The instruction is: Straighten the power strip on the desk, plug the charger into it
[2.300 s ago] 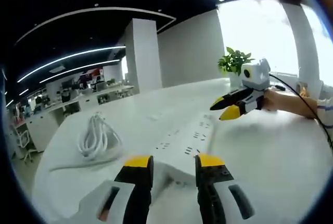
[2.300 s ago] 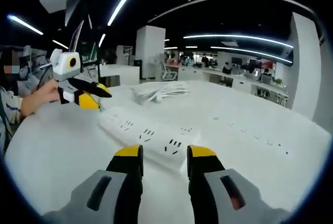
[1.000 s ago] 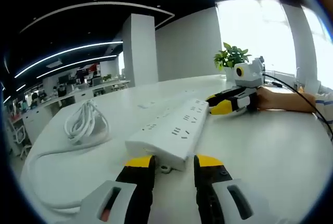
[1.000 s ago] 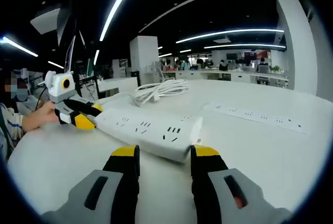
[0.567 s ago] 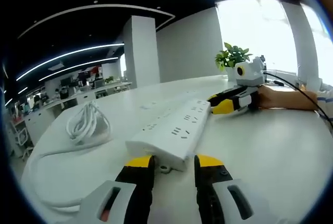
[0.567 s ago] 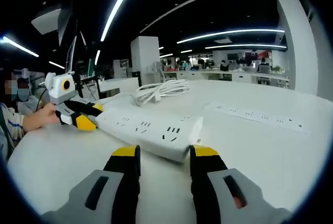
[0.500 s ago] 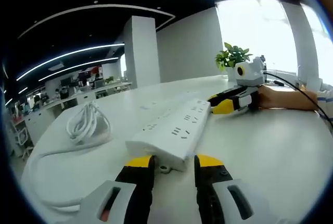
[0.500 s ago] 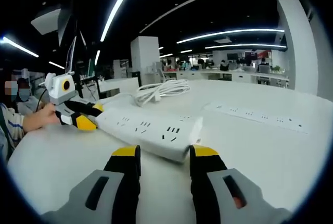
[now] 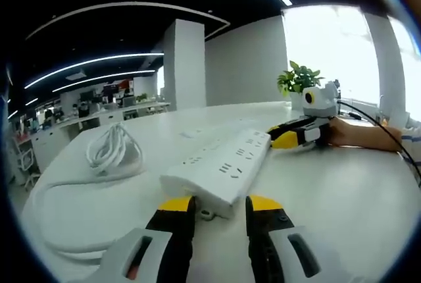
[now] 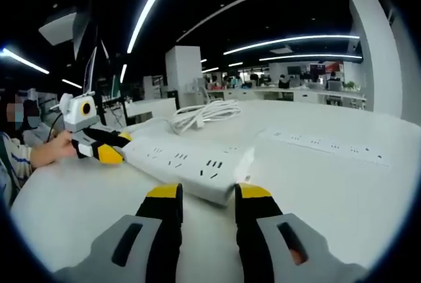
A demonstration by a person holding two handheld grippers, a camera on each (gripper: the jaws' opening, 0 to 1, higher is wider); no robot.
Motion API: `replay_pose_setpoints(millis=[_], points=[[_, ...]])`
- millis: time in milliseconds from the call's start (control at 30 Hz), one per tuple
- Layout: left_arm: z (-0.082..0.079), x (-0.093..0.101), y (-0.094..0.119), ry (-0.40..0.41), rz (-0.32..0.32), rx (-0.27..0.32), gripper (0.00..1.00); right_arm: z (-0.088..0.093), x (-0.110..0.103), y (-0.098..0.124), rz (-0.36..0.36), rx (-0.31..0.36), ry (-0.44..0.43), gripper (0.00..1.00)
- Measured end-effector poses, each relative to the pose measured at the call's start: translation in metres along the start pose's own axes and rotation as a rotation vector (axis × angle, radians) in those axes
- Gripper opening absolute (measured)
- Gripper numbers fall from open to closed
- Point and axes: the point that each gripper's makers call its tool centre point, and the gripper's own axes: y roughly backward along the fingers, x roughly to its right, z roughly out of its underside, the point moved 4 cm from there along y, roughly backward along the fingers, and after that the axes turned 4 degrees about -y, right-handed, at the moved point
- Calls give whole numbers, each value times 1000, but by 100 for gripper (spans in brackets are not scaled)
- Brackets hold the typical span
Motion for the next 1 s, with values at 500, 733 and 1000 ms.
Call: replay_pose_setpoints(millis=[500,733,1000], points=[[1,-2,2,37,-5,6,29,1,-2,0,-10,-2,-5,28],[1,-2,3,57,1,9,29,1,-3,1,-12,-3,-10,27],[1,-5,5,73,8,10,28,1,-3,2,-22,-4,-26,27]])
